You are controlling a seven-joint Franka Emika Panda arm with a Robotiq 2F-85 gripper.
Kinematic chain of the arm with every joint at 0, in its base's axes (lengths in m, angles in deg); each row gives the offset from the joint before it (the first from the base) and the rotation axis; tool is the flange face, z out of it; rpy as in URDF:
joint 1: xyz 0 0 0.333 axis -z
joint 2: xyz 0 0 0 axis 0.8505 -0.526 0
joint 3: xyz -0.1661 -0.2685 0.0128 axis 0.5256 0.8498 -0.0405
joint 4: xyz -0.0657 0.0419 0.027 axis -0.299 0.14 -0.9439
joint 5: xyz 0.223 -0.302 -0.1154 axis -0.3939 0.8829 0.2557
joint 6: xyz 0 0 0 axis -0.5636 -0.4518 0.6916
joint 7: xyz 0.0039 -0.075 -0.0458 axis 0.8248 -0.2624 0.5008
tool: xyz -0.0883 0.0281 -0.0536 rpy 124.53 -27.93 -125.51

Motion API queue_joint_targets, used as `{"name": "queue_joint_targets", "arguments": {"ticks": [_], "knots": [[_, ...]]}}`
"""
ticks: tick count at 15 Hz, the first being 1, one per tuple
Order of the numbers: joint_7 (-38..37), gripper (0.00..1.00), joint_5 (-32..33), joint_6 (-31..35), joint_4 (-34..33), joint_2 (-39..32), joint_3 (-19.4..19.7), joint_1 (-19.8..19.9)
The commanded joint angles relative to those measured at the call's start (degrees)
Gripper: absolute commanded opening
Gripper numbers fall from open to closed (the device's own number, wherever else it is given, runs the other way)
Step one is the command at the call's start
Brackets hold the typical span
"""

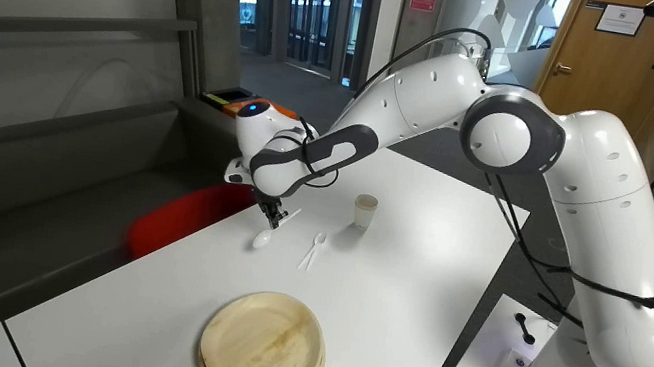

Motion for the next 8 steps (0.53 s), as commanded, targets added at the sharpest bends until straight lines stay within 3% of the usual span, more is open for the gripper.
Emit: {"name": "queue_joint_targets", "arguments": {"ticks": [1,8], "knots": [[9.44,0.00,-3.62,5.93,3.26,0.49,-2.76,3.98],[23.97,0.00,-9.69,4.51,1.97,-2.15,-3.77,6.83]]}}
